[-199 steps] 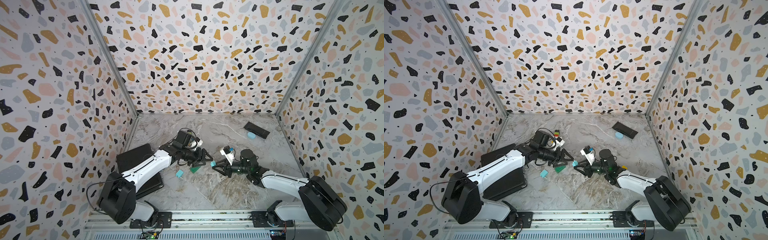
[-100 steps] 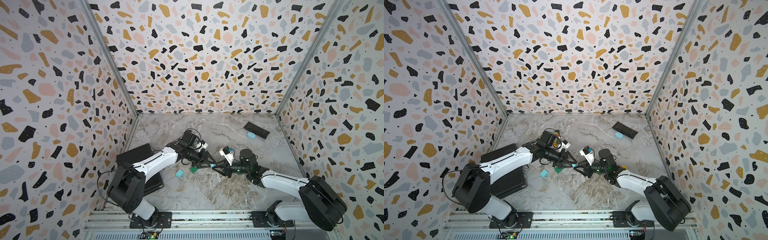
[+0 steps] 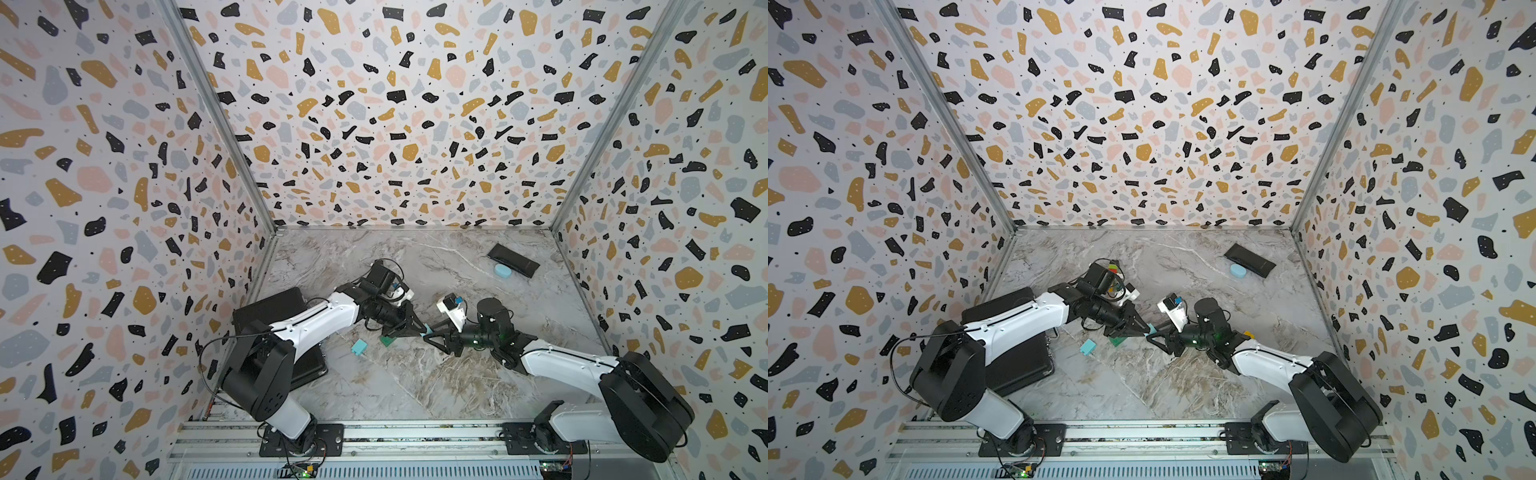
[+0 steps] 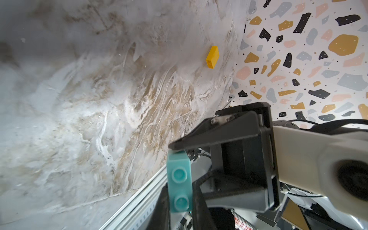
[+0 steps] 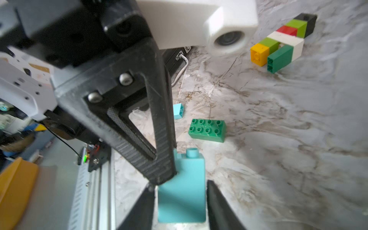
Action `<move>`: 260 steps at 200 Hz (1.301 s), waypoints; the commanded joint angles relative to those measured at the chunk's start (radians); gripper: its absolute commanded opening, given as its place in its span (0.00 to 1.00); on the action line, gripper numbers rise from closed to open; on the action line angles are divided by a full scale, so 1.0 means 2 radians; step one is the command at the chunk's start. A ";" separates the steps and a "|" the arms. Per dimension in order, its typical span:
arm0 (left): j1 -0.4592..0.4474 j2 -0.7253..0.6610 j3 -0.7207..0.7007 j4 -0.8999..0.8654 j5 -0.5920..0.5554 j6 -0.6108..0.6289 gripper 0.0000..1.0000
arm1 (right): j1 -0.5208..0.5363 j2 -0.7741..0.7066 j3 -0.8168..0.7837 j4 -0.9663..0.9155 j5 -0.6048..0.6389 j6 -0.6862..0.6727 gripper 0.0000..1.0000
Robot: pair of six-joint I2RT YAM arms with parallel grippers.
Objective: Assemble the letter h with lego
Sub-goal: Adjust the lego brick at the center of the board.
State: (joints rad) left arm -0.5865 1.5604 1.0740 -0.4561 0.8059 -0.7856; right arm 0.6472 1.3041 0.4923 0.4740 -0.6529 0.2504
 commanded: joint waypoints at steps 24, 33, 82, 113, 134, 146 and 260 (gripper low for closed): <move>-0.003 -0.049 0.016 -0.023 -0.166 0.011 0.00 | 0.002 -0.068 -0.023 0.022 0.104 0.017 0.67; -0.011 -0.052 0.017 -0.027 -0.217 0.011 0.00 | 0.002 -0.080 -0.029 0.012 0.151 0.022 0.68; -0.095 0.033 0.057 -0.011 -0.419 0.011 0.00 | 0.001 -0.091 -0.017 -0.122 0.589 0.095 0.68; -0.101 0.097 0.090 -0.013 -0.454 0.023 0.00 | -0.007 -0.079 0.005 -0.209 0.684 0.149 0.68; -0.103 0.128 0.105 -0.017 -0.483 0.028 0.00 | -0.021 -0.088 -0.006 -0.201 0.665 0.163 0.68; -0.104 0.144 0.117 -0.024 -0.499 0.029 0.00 | -0.029 -0.089 -0.006 -0.203 0.659 0.169 0.68; -0.104 0.198 0.141 -0.007 -0.499 0.023 0.17 | -0.049 -0.096 -0.007 -0.205 0.639 0.175 0.67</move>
State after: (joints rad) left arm -0.7933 1.9408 1.3293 -0.4660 -0.1852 -0.7414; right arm 0.5549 1.1427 0.4618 0.0780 0.6140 0.5877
